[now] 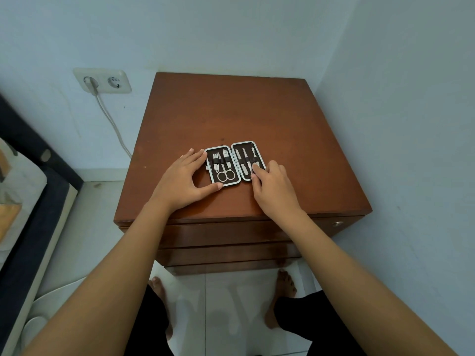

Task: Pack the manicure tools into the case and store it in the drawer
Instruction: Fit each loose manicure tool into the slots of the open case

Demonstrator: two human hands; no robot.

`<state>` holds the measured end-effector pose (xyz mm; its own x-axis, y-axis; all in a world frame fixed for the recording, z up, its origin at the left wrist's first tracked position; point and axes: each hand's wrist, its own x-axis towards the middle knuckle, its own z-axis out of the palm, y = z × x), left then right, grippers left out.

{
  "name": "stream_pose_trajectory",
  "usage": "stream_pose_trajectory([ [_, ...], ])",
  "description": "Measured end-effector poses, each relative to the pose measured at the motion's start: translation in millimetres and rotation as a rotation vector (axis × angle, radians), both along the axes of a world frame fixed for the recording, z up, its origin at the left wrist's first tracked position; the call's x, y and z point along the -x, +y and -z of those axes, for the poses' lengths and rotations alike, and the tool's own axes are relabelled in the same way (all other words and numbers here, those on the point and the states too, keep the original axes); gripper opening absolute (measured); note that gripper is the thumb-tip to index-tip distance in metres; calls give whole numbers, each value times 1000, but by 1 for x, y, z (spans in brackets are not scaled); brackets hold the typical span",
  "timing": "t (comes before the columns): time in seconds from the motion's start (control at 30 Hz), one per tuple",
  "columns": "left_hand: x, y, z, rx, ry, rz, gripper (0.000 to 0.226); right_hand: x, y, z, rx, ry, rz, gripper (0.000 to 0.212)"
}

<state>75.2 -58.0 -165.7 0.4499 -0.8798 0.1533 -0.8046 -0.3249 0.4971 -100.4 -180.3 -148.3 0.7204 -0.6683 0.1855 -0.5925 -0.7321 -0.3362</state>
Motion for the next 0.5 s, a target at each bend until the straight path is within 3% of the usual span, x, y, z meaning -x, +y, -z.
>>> stream_pose_trajectory([
  [0.17, -1, 0, 2, 3, -6, 0, 103, 6, -5, -5, -45, 83, -53, 40],
  [0.33, -1, 0, 1, 8, 3, 4, 104, 22, -15, -4, -171, -141, -74, 36],
  [0.5, -1, 0, 1, 4, 3, 5, 104, 27, -17, -1, -113, -149, -109, 28],
])
